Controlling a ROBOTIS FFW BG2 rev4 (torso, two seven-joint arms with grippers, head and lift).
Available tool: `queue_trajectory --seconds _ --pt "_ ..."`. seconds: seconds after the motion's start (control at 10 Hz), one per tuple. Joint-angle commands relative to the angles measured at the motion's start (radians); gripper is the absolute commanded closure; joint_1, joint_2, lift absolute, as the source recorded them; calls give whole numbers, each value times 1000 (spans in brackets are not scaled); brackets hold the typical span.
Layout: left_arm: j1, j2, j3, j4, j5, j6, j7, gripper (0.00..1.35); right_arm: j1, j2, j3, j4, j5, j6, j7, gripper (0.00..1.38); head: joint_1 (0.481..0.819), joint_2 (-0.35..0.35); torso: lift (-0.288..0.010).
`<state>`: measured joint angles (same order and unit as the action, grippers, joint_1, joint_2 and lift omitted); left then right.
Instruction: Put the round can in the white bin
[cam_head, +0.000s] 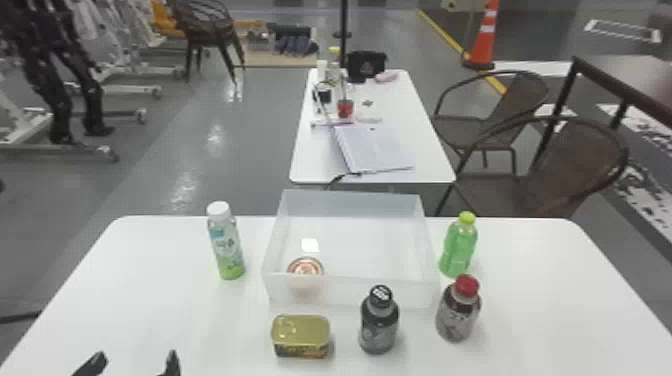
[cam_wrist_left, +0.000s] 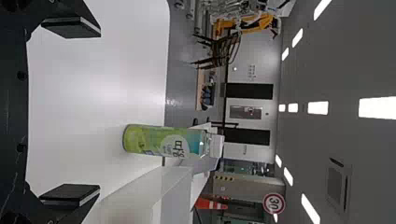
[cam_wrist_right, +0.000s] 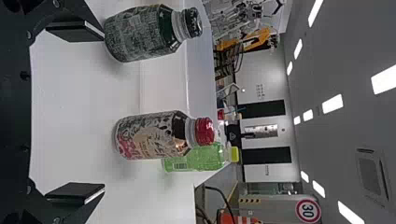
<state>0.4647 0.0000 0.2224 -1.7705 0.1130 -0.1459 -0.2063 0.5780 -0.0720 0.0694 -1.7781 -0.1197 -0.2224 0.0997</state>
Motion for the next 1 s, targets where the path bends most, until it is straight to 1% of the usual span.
queue_trajectory --seconds 0.0,0.9 --pt "28 -3 -8 2 2 -23 15 127 9 0 0 -3 0 0 0 153 549 0 -100" --pt "20 -3 -26 17 28 -14 15 127 11 0 0 -7 2 0 0 153 549 0 -100"
